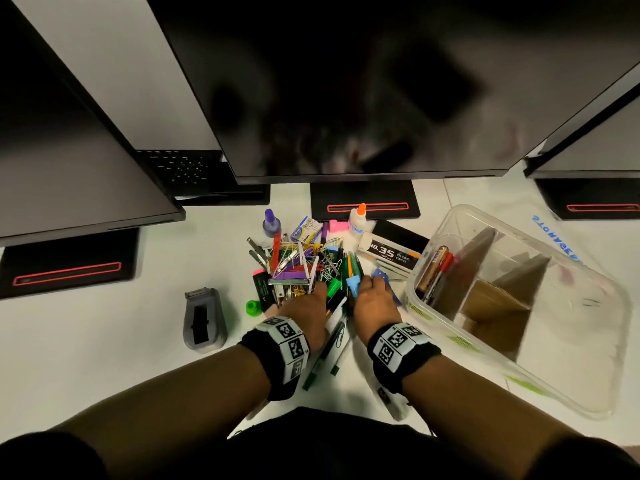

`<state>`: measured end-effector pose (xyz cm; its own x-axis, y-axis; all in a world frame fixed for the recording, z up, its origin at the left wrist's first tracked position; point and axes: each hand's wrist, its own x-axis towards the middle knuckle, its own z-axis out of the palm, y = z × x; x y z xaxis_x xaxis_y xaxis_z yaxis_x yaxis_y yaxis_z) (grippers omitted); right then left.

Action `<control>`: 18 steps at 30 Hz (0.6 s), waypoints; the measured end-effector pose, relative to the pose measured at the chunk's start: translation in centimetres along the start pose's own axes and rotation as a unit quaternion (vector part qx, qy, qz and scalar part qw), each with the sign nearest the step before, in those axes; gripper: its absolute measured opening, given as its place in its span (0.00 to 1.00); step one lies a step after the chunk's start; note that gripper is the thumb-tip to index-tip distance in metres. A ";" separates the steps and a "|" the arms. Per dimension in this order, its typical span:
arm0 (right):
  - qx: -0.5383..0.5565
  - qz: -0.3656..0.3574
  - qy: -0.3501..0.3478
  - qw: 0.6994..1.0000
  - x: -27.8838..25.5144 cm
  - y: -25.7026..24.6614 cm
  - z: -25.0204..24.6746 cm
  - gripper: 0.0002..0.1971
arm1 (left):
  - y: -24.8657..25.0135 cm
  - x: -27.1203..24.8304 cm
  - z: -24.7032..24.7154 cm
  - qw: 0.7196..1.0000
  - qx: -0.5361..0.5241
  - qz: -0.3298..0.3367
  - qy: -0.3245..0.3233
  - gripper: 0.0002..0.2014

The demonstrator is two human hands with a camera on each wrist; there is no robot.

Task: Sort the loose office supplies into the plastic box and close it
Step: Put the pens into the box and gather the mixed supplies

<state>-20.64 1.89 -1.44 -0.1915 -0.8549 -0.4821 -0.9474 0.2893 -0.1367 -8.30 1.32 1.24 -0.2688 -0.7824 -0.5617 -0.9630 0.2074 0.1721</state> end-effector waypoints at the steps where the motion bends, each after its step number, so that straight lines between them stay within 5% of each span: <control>1: -0.001 0.003 -0.004 1.000 0.3 0.0 0.0 0.23 | 0.0 -0.1 0.0 1.000 0.002 0.005 -0.005 0.30; 10: 0.089 0.057 -0.031 0.994 0.7 0.3 -1.2 0.17 | -0.3 0.0 0.3 0.999 -0.028 0.020 0.022 0.28; 18: 0.147 0.093 -0.088 0.981 -1.1 2.2 -1.7 0.19 | -1.9 0.0 -0.4 0.986 -0.158 0.030 -0.032 0.26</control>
<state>-22.93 2.69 0.26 -0.2816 -0.6959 -0.6606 -0.7803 0.5668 -0.2644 -6.44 0.67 1.20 -0.3347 -0.7336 -0.5914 -0.8944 0.0498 0.4444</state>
